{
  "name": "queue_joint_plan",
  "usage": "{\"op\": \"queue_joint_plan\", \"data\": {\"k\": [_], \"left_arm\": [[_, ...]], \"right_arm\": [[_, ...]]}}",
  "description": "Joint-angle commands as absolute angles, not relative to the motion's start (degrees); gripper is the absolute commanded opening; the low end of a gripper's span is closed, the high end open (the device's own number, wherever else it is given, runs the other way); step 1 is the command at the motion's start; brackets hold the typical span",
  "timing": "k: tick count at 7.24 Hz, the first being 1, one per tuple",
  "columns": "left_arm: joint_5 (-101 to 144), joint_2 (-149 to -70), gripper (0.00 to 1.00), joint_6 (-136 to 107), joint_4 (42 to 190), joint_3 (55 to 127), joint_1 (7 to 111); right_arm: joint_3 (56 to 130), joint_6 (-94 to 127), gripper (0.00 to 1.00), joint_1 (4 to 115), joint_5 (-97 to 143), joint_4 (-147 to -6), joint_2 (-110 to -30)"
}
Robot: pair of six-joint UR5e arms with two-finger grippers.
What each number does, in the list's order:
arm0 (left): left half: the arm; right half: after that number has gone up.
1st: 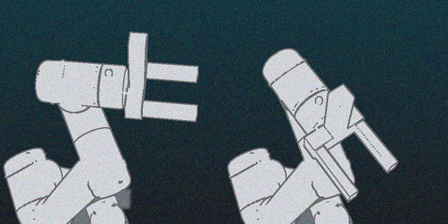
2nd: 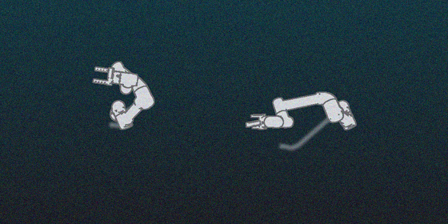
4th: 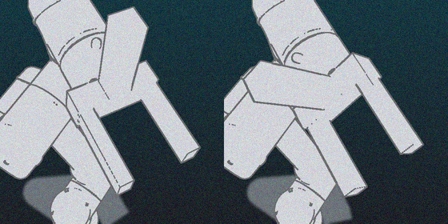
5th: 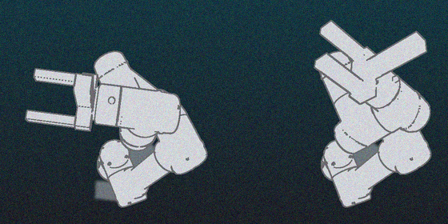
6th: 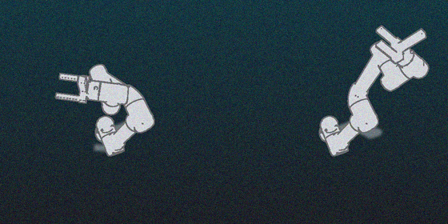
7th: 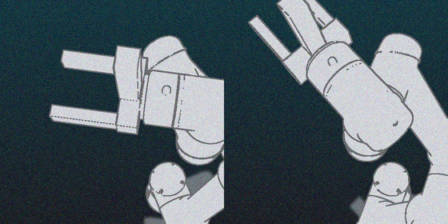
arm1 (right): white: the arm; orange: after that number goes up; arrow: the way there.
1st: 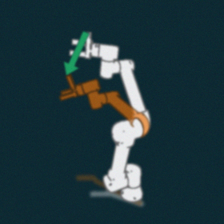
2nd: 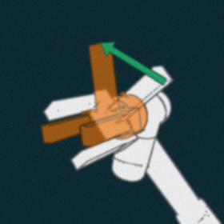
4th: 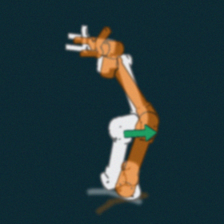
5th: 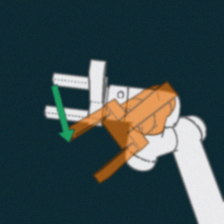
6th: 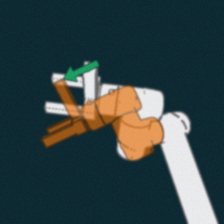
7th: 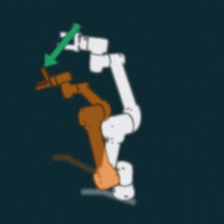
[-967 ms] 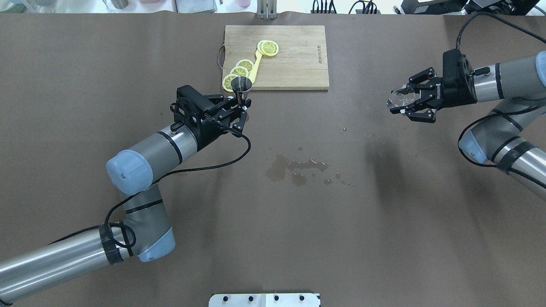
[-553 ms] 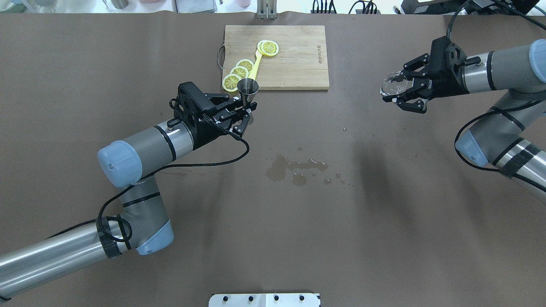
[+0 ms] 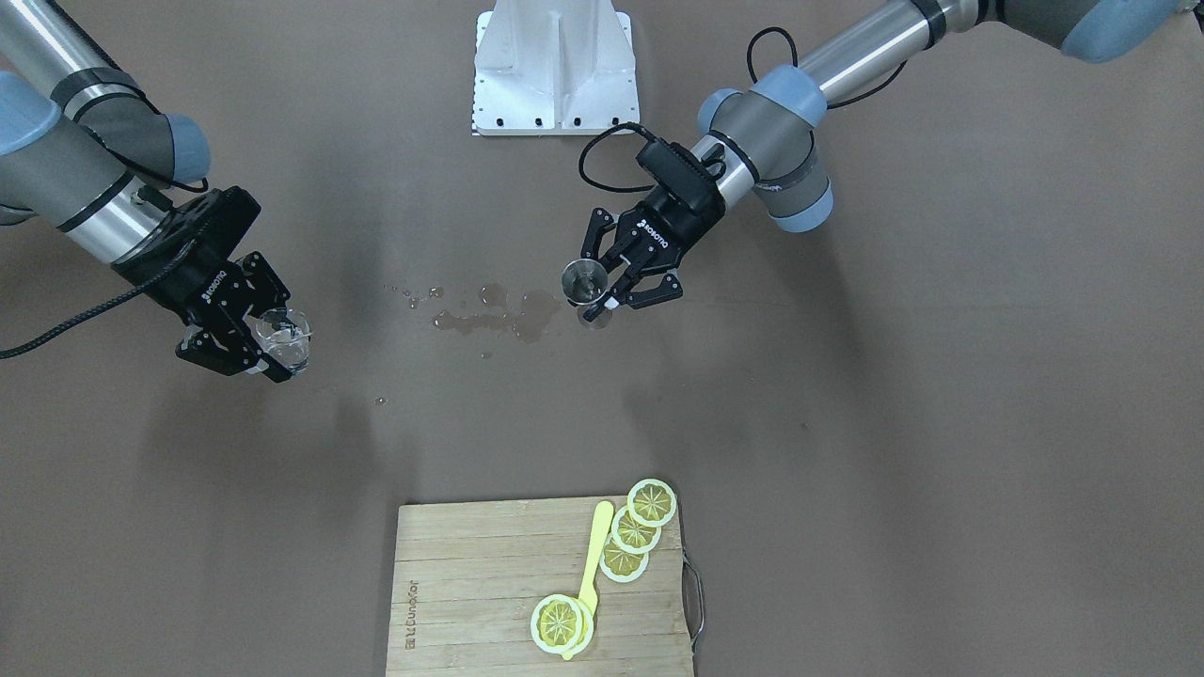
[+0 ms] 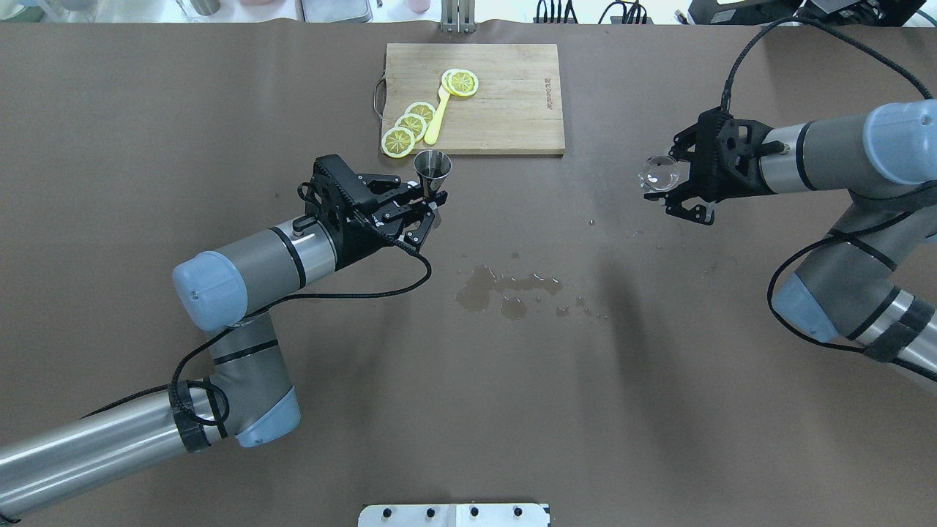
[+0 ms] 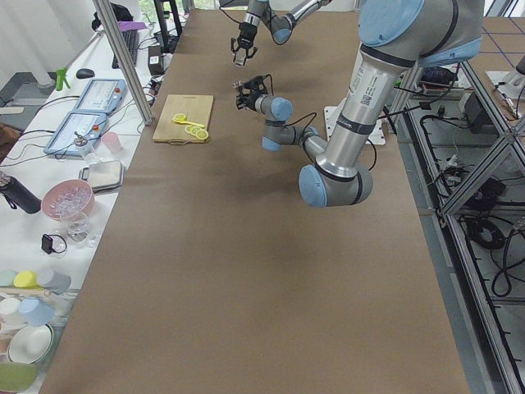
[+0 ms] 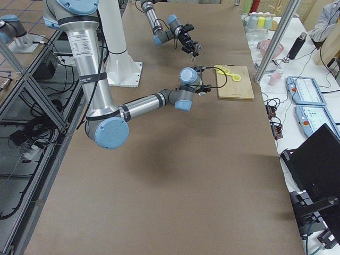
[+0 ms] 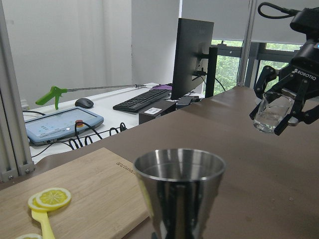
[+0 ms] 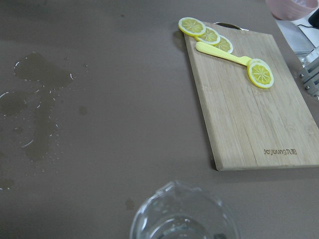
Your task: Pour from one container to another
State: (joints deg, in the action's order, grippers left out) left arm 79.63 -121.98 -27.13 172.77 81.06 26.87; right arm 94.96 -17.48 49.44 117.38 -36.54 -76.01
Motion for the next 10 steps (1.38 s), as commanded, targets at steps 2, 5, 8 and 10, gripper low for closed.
{"op": "queue_joint_plan", "data": {"k": [2, 5, 8, 10], "left_arm": [[79.63, -122.17, 0.0, -24.98, 174.02, 80.6, 25.22], [80.76, -122.79, 0.0, -22.85, 174.28, 80.51, 25.14], [80.68, -122.87, 0.0, -20.94, 180.33, 77.45, 22.52], [80.95, -122.52, 0.0, -18.99, 185.26, 76.64, 20.48]], "right_arm": [[97.56, -19.08, 0.0, 48.87, 120.03, -44.64, -71.56], [97.39, -19.86, 0.0, 48.52, 132.4, -46.65, -67.43], [98.87, -25.37, 0.0, 49.48, 135.18, -53.93, -66.45], [102.47, -26.37, 0.0, 50.62, 134.91, -59.58, -66.88]]}}
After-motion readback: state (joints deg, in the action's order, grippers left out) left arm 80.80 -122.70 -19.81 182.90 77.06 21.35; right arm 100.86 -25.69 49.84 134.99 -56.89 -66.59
